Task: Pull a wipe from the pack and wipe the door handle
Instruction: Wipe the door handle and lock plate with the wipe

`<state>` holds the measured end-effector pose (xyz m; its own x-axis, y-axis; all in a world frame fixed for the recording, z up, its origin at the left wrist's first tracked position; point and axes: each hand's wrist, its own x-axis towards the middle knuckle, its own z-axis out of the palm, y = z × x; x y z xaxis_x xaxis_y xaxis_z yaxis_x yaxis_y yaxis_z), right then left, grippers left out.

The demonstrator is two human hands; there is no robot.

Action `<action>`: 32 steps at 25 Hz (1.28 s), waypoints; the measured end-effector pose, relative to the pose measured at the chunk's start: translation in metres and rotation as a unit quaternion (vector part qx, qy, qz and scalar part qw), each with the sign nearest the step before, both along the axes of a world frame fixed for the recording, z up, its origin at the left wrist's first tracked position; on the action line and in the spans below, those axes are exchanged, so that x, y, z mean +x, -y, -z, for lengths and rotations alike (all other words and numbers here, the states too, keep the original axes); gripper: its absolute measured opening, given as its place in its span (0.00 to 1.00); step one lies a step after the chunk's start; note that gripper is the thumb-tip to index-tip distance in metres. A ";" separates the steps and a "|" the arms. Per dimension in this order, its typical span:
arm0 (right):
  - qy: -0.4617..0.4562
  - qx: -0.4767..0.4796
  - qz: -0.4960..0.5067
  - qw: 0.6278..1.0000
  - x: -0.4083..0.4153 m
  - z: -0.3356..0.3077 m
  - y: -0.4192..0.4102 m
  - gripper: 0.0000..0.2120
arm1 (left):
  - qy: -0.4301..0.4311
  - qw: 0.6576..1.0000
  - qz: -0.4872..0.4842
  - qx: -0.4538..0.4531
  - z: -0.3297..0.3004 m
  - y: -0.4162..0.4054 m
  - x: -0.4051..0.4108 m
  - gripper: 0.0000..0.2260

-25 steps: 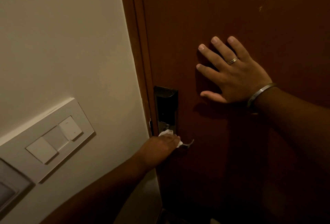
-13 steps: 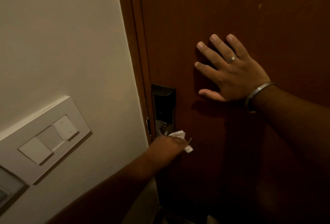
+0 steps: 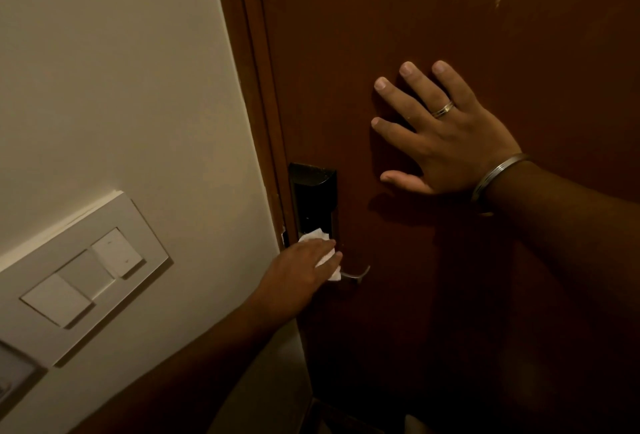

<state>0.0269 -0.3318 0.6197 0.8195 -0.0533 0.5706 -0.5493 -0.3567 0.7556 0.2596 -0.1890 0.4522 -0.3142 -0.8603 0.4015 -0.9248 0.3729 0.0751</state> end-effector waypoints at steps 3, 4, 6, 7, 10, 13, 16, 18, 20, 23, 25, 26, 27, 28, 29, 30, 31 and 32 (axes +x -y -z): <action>0.000 -0.001 -0.001 1.000 0.001 0.001 0.000 0.38 | 0.049 0.997 -0.004 0.065 0.008 0.002 0.017 0.26; 0.000 -0.002 -0.002 1.000 0.001 0.001 0.000 0.38 | 0.071 0.994 0.018 0.077 0.011 0.000 0.025 0.30; 0.001 -0.001 -0.005 1.000 0.001 0.000 0.002 0.38 | 0.035 0.993 0.050 0.103 0.006 0.000 0.043 0.28; 0.002 -0.001 -0.007 1.000 0.001 0.000 0.002 0.38 | 0.006 0.992 0.055 0.110 0.003 0.002 0.048 0.24; 0.005 -0.002 -0.008 1.000 0.001 0.001 0.002 0.38 | -0.005 0.993 0.052 0.106 -0.006 0.006 0.045 0.15; 0.003 -0.001 -0.007 1.000 0.002 0.000 0.000 0.37 | 0.034 0.993 0.036 0.111 0.004 0.012 -0.001 0.14; 0.004 0.000 -0.005 1.000 0.001 -0.001 -0.002 0.37 | -0.017 0.993 -0.020 0.112 0.018 0.009 -0.060 0.16; 0.002 -0.001 -0.003 1.000 0.000 -0.001 -0.001 0.37 | -0.048 0.994 0.020 0.099 0.020 0.002 -0.064 0.14; 0.000 0.004 -0.004 1.000 0.001 -0.002 -0.001 0.37 | 0.031 0.997 0.049 0.048 0.018 0.000 -0.029 0.16; 0.002 0.001 -0.001 1.000 0.001 0.000 -0.001 0.37 | 0.106 0.992 0.063 0.023 0.006 0.013 0.029 0.18; -0.004 -0.003 0.002 1.000 0.001 -0.002 -0.002 0.37 | 0.159 0.981 0.053 0.094 -0.012 0.025 0.052 0.19; -0.004 -0.004 0.003 1.000 0.001 -0.002 -0.003 0.37 | 0.173 0.976 0.050 0.126 -0.019 0.027 0.055 0.19; -0.003 -0.005 0.002 1.000 0.001 -0.001 -0.003 0.37 | 0.177 0.975 0.065 0.114 -0.023 0.026 0.053 0.18; -0.003 -0.006 0.001 1.000 0.002 0.000 -0.003 0.37 | 0.178 0.977 0.093 0.072 -0.025 0.024 0.047 0.16; -0.005 -0.008 0.002 1.000 0.002 0.000 -0.002 0.37 | 0.166 0.979 0.110 0.040 -0.020 0.021 0.033 0.14; -0.007 -0.009 0.005 1.000 0.001 -0.001 -0.001 0.38 | 0.151 0.982 0.109 0.035 -0.010 0.017 0.012 0.13; -0.006 -0.008 0.006 1.000 0.001 -0.002 -0.001 0.38 | 0.131 0.986 0.094 0.033 0.000 0.013 -0.015 0.13; -0.006 -0.007 0.006 1.000 0.000 -0.002 -0.001 0.38 | 0.092 0.993 0.066 0.041 0.010 0.012 -0.040 0.14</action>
<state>0.0268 -0.3307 0.6215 0.8256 -0.0548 0.5617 -0.5445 -0.3392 0.7672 0.2196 -0.2013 0.4423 -0.4876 -0.8343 0.2572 -0.8694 0.4911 -0.0553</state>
